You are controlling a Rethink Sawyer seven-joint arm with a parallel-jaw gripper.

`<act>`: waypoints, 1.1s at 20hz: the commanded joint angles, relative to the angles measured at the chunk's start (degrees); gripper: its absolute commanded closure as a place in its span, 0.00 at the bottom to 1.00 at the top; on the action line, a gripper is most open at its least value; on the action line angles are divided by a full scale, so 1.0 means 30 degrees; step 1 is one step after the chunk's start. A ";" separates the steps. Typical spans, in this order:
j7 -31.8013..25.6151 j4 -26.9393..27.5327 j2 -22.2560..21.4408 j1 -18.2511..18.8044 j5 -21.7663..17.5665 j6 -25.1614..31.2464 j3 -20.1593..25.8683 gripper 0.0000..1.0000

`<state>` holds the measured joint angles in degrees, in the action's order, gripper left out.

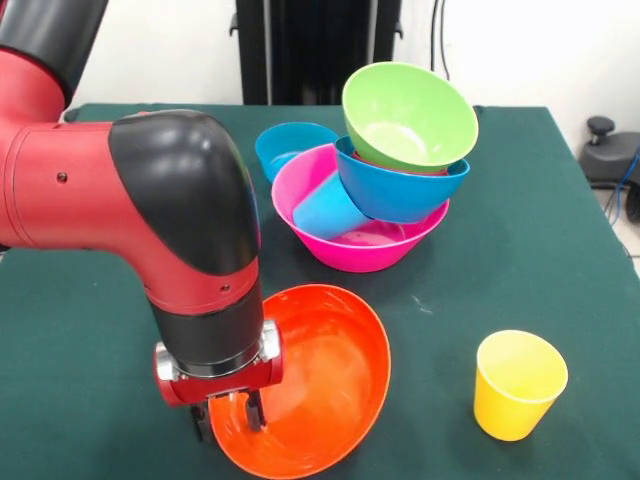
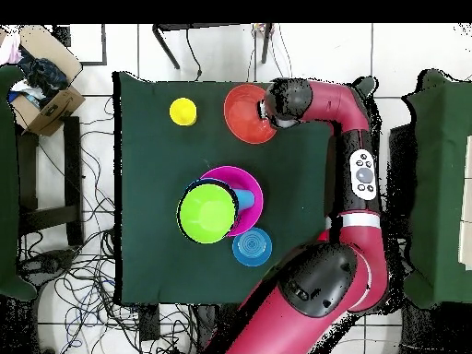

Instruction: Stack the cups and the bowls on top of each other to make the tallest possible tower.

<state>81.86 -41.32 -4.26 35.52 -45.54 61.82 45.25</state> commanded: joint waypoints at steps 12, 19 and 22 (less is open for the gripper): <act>-0.6481 0.0369 -0.2389 -0.2270 -0.1005 0.4458 -0.1503 1.00; -0.5386 0.0970 -0.3015 -0.2923 -0.0815 0.6021 -0.1662 1.00; -0.5502 0.1134 -0.2967 -0.2992 -0.0727 0.6239 -0.1559 1.00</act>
<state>79.78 -39.99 -12.44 28.33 -45.52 73.70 43.29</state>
